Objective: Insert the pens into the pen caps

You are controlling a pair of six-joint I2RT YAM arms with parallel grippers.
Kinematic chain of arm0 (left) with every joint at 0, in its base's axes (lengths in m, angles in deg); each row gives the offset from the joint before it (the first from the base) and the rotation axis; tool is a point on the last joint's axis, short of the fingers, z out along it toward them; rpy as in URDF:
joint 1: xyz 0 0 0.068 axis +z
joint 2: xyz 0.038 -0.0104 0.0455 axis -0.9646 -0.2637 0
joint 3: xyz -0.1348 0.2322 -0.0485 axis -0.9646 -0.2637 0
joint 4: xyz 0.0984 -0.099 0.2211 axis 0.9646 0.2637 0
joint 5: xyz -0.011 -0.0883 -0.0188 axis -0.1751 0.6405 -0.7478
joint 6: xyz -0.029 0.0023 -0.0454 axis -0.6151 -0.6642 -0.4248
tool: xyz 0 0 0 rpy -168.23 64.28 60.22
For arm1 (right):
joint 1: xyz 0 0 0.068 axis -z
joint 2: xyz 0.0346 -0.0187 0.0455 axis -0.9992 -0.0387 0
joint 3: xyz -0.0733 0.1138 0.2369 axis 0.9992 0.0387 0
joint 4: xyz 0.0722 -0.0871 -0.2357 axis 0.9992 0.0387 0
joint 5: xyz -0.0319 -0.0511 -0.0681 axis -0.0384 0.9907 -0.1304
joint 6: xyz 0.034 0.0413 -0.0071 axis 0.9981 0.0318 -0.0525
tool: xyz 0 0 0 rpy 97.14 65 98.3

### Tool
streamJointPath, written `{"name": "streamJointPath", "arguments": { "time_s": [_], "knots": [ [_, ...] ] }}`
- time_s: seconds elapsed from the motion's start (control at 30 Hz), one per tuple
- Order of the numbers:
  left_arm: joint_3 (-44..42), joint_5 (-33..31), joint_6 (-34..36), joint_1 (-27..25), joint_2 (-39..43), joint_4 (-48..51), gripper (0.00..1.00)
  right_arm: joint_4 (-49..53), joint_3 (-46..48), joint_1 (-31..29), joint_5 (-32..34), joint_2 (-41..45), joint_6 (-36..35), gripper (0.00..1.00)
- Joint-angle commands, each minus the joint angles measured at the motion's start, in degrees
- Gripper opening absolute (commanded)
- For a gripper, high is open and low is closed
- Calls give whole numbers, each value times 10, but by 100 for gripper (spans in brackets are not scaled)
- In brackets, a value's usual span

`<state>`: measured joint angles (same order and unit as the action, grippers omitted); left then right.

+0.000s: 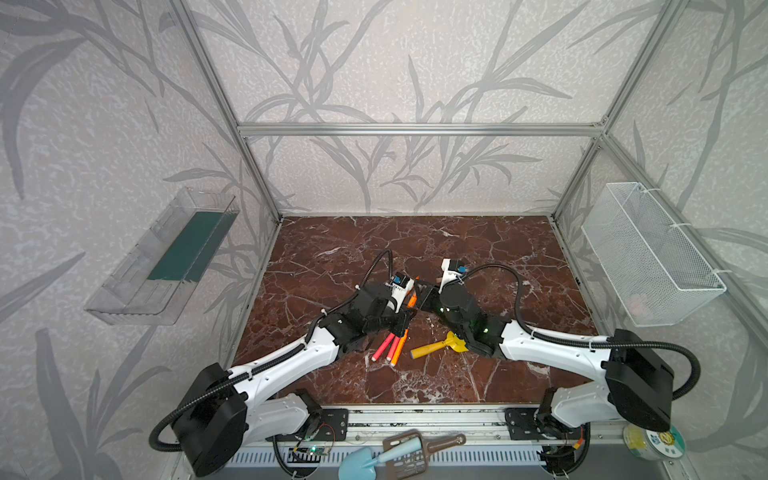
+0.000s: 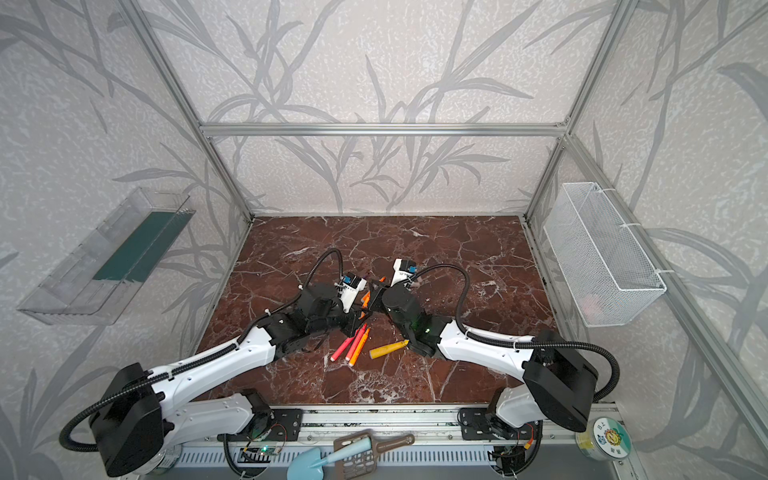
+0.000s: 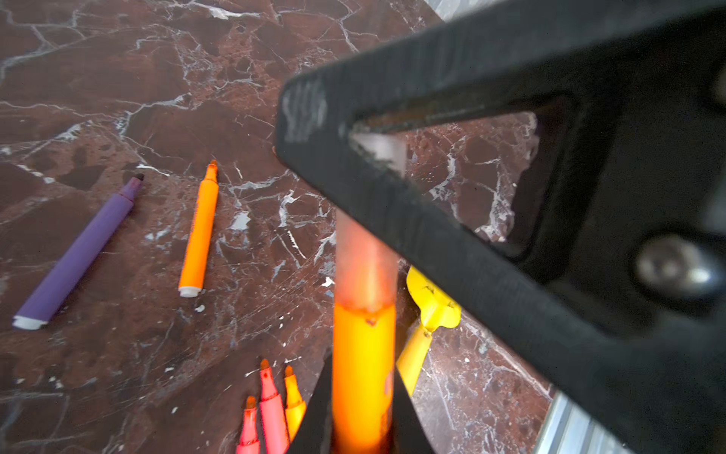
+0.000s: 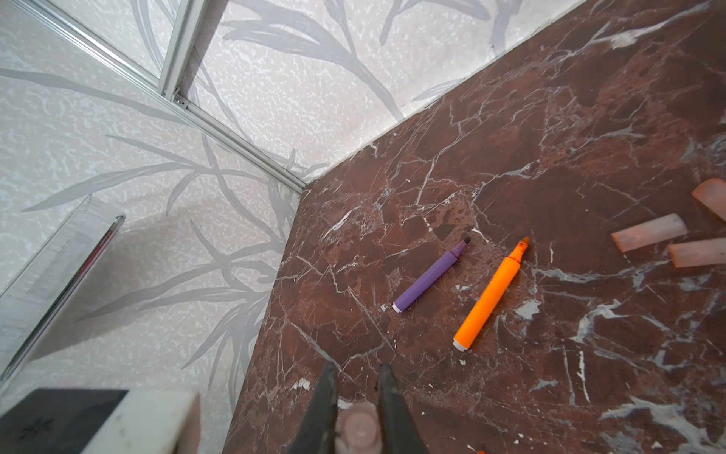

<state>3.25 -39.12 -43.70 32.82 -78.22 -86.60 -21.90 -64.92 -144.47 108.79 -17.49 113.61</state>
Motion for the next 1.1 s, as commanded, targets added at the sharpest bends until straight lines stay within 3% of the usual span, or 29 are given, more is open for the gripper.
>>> {"name": "streamJointPath", "arguments": {
  "time_s": [0.0,0.07,0.17,0.33,0.4,0.53,0.63,0.77,0.93,1.07],
  "knots": [
    [33,-227,-28,32,9,-121,0,107,21,-57,-78,10,-4,0],
    [16,-213,-33,32,10,-163,0,104,32,-57,-70,14,2,0],
    [33,-180,-41,38,7,-150,0,72,63,-57,-62,27,10,0],
    [37,18,-112,125,16,-179,0,-58,124,-57,-95,45,-9,0],
    [36,55,-116,139,25,-190,0,-89,131,-57,-105,45,-29,0],
    [51,38,-71,139,47,-155,0,-55,114,-57,-97,50,-36,0],
    [86,16,0,138,35,-105,0,8,77,-57,-96,43,-25,0],
    [90,-86,36,135,49,-67,0,52,42,-63,-122,27,7,0],
    [107,-158,71,102,44,-34,0,-28,70,-75,-150,-10,44,0],
    [101,-189,72,98,20,-43,0,-20,84,-101,-107,11,21,0]
  ]
}}
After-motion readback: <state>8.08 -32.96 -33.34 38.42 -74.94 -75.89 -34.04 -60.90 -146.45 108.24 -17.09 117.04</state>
